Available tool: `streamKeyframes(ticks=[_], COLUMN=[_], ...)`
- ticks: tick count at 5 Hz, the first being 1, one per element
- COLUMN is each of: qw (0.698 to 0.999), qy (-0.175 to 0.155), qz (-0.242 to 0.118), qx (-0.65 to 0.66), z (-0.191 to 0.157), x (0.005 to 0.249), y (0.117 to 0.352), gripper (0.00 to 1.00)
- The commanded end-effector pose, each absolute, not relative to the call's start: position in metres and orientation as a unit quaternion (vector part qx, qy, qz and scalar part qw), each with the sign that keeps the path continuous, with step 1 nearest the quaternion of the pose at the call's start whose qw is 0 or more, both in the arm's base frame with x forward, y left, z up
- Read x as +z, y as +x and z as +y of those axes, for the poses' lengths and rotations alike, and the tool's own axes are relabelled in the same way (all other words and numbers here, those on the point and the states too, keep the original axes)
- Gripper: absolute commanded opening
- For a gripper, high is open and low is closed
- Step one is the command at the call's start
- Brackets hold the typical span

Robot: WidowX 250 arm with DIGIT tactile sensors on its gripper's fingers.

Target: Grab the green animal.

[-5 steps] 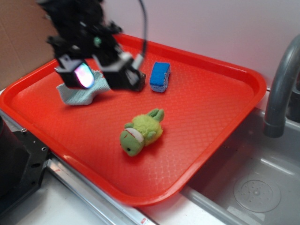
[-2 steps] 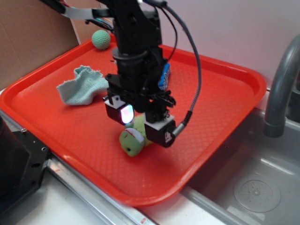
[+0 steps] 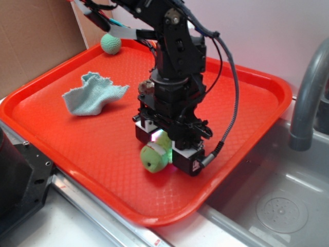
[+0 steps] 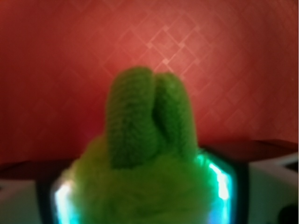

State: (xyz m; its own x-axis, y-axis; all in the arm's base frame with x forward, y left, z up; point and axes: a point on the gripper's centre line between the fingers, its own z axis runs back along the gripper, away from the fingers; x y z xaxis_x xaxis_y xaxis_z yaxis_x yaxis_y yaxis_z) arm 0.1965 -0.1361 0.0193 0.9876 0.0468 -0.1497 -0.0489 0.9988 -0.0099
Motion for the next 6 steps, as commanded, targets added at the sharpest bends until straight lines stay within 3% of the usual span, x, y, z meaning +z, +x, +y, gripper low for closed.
streamKeyframes(ticks=[1, 2, 3, 4, 6], qw=[0.999, 0.995, 0.992, 0.992, 0.994], qy=[0.0, -0.025, -0.014, 0.0, 0.024], qz=[0.005, -0.059, -0.078, -0.068, -0.053], qx=[0.054, 0.076, 0.094, 0.103, 0.094], z=[-0.123, -0.1, -0.077, -0.059, -0.017], x=[0.087, 0.137, 0.188, 0.196, 0.189], y=[0.204, 0.202, 0.211, 0.218, 0.232], gripper=[0.0, 0.0, 0.0, 0.0, 0.0])
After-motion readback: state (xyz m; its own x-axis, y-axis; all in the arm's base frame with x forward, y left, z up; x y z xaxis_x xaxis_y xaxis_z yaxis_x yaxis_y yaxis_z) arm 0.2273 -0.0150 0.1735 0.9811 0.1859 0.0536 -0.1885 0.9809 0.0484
